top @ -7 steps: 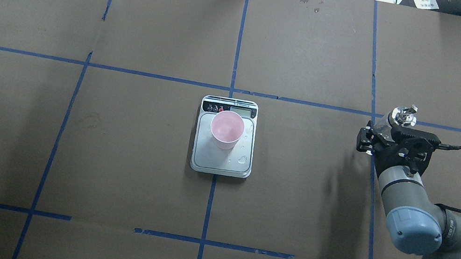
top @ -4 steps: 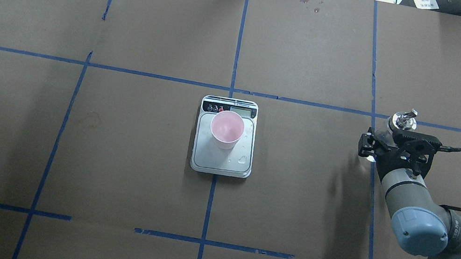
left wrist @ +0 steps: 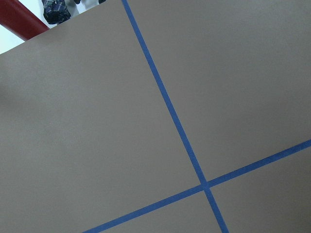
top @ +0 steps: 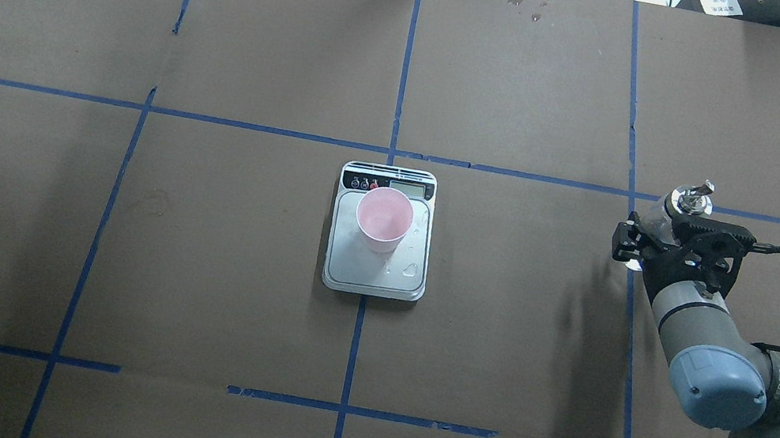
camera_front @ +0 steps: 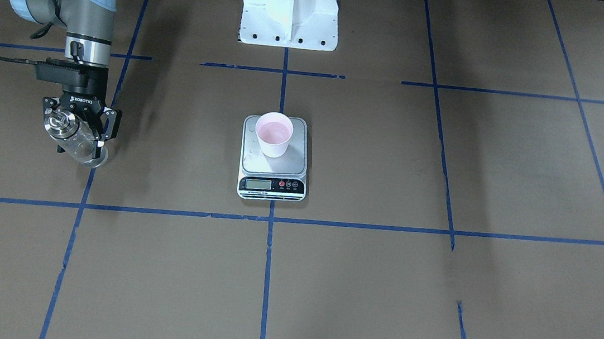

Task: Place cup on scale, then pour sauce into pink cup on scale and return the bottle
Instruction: 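Lower the bottle to its original spot with the right gripper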

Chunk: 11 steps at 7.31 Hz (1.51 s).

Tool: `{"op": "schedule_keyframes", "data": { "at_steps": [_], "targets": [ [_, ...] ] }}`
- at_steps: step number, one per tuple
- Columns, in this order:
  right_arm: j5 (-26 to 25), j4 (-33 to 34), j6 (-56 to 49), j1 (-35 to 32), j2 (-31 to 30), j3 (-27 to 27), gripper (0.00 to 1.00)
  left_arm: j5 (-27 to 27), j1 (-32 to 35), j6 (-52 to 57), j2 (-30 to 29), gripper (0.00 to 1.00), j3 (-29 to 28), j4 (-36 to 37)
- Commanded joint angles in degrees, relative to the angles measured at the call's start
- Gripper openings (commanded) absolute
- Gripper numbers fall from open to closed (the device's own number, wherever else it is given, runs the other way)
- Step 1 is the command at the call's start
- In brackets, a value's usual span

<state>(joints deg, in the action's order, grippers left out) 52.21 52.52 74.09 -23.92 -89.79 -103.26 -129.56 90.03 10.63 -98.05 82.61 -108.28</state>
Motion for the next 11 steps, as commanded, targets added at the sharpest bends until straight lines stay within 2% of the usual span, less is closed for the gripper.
{"op": "schedule_keyframes", "data": {
  "at_steps": [1, 5, 6, 7, 9, 10, 11],
  "targets": [
    [0.09, 0.04, 0.0, 0.1, -0.3, -0.01, 0.0, 0.1, 0.58, 0.0, -0.3, 1.0, 0.01, 0.0],
    [1.93, 0.04, 0.0, 0.1, -0.48, 0.25, 0.01, 0.1, 0.58, 0.0, -0.56, 1.0, 0.01, 0.0],
    [2.28, -0.05, -0.09, 0.19, -0.39, 0.34, 0.05, 0.19, 0.58, 0.0, -0.65, 1.0, 0.01, 0.09],
    [2.37, 0.04, -0.09, 0.19, -0.39, 0.26, 0.16, 0.19, 0.67, 0.0, -0.91, 1.0, 0.01, 0.09],
    [3.34, 0.04, -0.09, 0.19, -0.13, 0.17, 0.53, 0.19, 1.11, 0.0, -1.0, 1.0, 0.01, 0.18],
    [3.34, 0.04, -0.17, 0.19, -0.13, 0.25, 1.0, 0.19, 1.11, 0.0, -1.09, 1.0, 0.01, 0.18],
    [3.34, 0.04, -0.18, 0.19, -0.3, 0.17, 1.0, 0.19, 1.11, 0.0, -1.09, 1.0, 0.01, 0.18]
  ]
}}
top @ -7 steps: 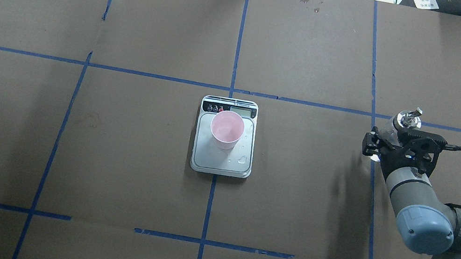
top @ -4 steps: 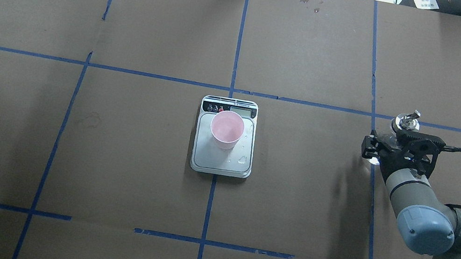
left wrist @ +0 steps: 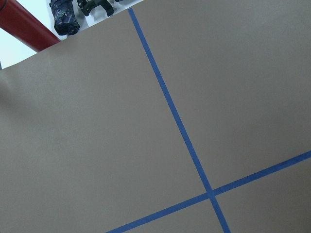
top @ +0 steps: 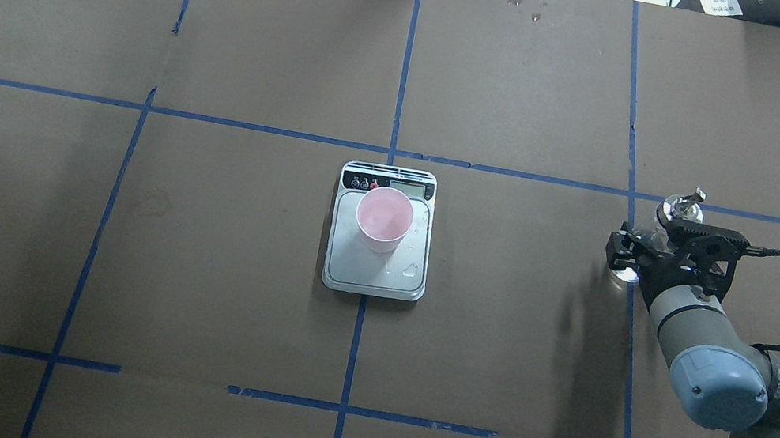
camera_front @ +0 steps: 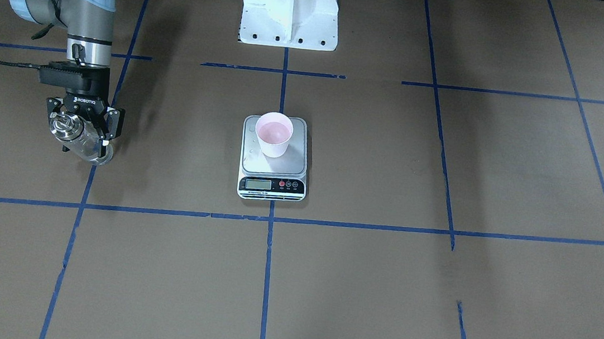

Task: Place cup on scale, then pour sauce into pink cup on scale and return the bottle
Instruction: 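Lower the bottle to its original spot with the right gripper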

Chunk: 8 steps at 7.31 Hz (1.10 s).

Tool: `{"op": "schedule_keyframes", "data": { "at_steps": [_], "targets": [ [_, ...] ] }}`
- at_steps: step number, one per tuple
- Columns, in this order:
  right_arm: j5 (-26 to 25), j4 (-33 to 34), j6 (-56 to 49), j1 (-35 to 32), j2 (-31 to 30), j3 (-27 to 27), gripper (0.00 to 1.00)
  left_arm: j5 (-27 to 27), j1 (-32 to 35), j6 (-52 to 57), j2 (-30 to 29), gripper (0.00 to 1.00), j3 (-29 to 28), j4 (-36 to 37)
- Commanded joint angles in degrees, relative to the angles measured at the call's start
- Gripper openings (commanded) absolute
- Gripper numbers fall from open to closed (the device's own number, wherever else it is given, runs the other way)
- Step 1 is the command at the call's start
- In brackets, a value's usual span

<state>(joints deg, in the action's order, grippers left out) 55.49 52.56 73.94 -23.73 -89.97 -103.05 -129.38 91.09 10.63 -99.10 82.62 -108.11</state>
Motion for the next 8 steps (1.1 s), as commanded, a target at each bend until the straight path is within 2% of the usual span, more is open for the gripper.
{"op": "schedule_keyframes", "data": {
  "at_steps": [1, 3, 4, 5, 6, 8],
  "targets": [
    [0.14, 0.0, -0.02, 0.0, -0.21, -0.14, 1.0, 0.0, 0.05, 0.0, -0.04, 1.0, 0.0, 0.0],
    [0.23, 0.0, -0.02, 0.0, -0.56, -0.49, 1.0, 0.0, 0.14, 0.0, -0.04, 1.0, 0.0, -0.08],
    [0.49, 0.0, 0.06, 0.09, -2.13, -2.23, 1.0, 0.0, 0.14, 0.0, -0.04, 1.0, 0.0, -0.08],
    [3.45, 0.09, 0.06, 0.7, -6.32, -5.9, 1.0, 0.0, 0.14, 0.0, -0.04, 1.0, 0.0, -0.08],
    [4.27, 0.09, 0.15, 2.18, -8.54, -8.03, 1.0, 0.0, 0.22, 0.0, -0.04, 1.0, 0.09, -0.08],
    [4.28, 0.18, 0.94, 4.47, -8.65, -8.74, 1.0, 0.0, 0.14, 0.0, -0.04, 1.0, 0.09, -0.08]
  ]
}}
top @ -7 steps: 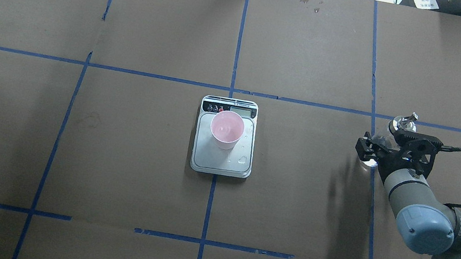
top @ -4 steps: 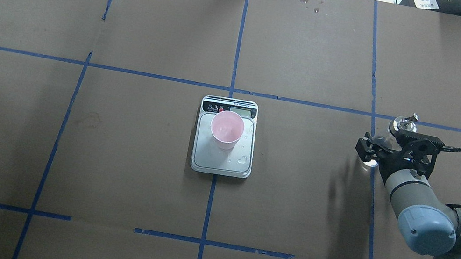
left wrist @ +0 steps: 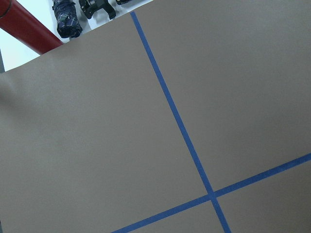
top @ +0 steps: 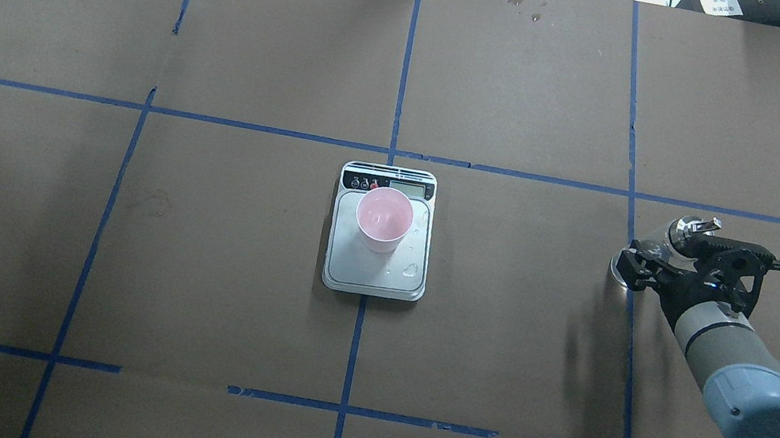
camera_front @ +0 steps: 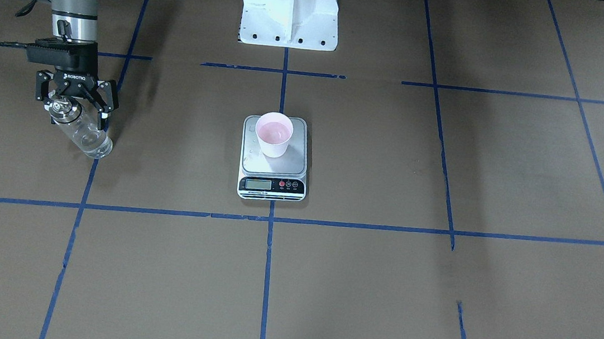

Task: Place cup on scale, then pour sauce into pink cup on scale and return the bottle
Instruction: 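Lower the bottle to its original spot with the right gripper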

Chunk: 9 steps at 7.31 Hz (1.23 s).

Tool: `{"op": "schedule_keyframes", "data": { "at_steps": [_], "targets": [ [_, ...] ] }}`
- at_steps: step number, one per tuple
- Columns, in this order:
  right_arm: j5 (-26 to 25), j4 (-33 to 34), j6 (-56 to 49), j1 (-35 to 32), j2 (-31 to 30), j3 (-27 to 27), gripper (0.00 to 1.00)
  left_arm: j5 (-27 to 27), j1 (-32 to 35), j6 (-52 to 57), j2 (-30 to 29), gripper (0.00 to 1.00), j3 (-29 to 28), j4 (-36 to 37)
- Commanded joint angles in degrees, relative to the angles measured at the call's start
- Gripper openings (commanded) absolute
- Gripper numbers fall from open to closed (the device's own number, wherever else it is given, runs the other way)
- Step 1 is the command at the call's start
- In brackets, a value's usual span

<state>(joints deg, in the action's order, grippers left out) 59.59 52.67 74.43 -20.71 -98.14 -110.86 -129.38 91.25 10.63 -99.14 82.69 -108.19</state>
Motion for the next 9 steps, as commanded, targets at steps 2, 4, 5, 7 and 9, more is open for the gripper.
{"op": "schedule_keyframes", "data": {
  "at_steps": [2, 4, 5, 7, 9],
  "targets": [
    [0.17, 0.07, 0.89, 3.65, -0.73, -3.12, 1.0, 0.0, 0.07, 0.0, -0.35, 1.0, 0.02, 0.0],
    [0.26, 0.24, 1.07, 6.2, -5.63, -6.55, 1.0, 0.0, 0.07, 0.0, -0.35, 1.0, 0.02, 0.09],
    [1.65, 0.33, 1.07, 6.64, -9.05, -8.91, 1.0, -0.09, 0.24, 0.0, -0.35, 1.0, 0.1, 0.0],
    [6.92, 11.84, 1.07, 6.3, -13.55, -18.98, 1.0, 0.0, 0.24, 0.0, -0.44, 1.0, 0.19, 0.0],
    [15.41, 31.72, -1.28, 0.37, -11.47, -30.16, 1.0, 0.0, 0.24, 0.09, -0.61, 1.0, 0.19, 0.09]
  ]
}}
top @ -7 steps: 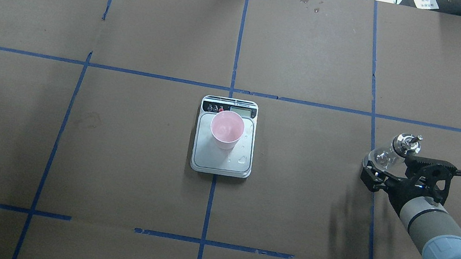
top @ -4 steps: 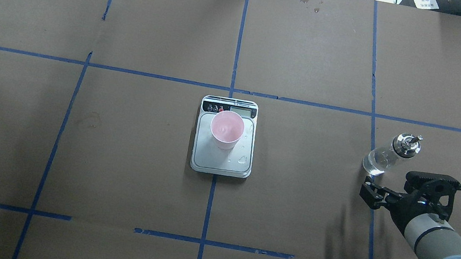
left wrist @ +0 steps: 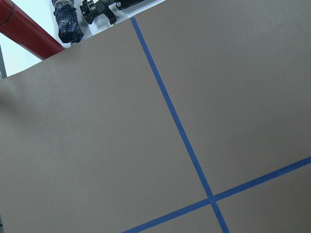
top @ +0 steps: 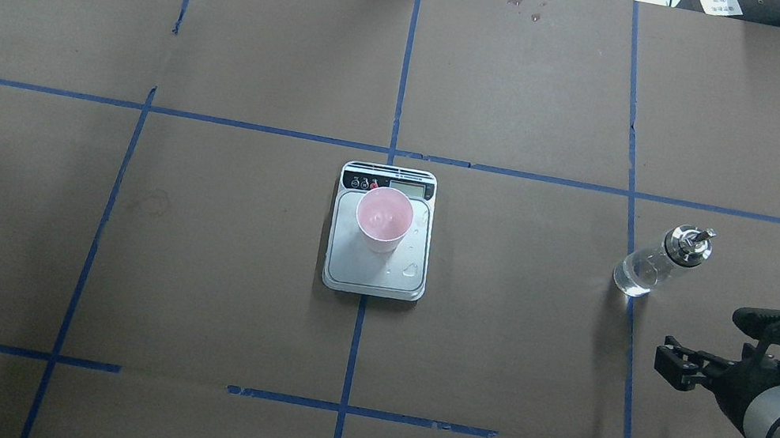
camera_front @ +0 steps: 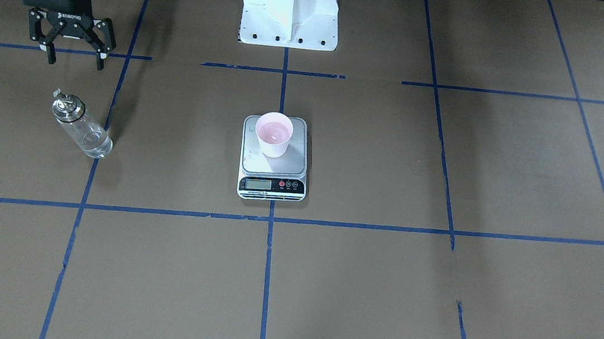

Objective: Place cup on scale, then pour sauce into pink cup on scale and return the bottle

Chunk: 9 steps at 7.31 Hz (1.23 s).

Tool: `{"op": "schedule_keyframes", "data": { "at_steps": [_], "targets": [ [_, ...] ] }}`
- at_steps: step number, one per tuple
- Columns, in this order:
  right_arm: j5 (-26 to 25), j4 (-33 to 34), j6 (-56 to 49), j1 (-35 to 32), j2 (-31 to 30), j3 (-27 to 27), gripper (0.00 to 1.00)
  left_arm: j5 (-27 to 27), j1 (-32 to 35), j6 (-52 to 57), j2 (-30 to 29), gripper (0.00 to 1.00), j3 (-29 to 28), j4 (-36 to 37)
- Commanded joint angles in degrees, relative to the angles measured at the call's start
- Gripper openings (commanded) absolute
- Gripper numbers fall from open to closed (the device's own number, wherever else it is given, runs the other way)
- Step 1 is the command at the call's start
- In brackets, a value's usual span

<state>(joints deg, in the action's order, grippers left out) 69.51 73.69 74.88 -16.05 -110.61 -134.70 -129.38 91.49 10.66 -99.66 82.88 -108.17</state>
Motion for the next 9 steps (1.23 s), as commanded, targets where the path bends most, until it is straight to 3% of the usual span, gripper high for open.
{"op": "schedule_keyframes", "data": {
  "at_steps": [1, 3, 5, 6, 8, 9],
  "targets": [
    [13.73, 14.95, -11.15, -13.74, 4.66, -7.33, 1.0, 0.0, 0.0, 0.07, -0.01, 1.0, 0.18, -0.02],
    [27.45, 16.39, -30.12, -28.53, 6.37, -6.73, 1.0, -0.08, 0.09, 0.07, 0.25, 1.0, 0.97, 0.24],
    [47.19, 16.4, -49.82, -49.15, 12.84, 3.5, 1.0, -0.26, 0.09, -0.02, 0.16, 1.0, 1.06, 0.33],
    [54.08, 16.4, -58.71, -56.48, 14.01, 9.39, 1.0, -0.17, 0.0, -0.02, 0.08, 1.0, 1.15, 0.59],
    [60.89, 16.4, -76.83, -66.09, 14.02, 20.3, 1.0, -0.35, 0.0, 0.07, 0.16, 1.0, 0.97, 1.9],
    [61.53, 16.4, -81.08, -68.91, 13.76, 23.92, 1.0, -0.52, 0.09, 0.15, 0.42, 1.0, 1.23, 4.87]
  ]
}}
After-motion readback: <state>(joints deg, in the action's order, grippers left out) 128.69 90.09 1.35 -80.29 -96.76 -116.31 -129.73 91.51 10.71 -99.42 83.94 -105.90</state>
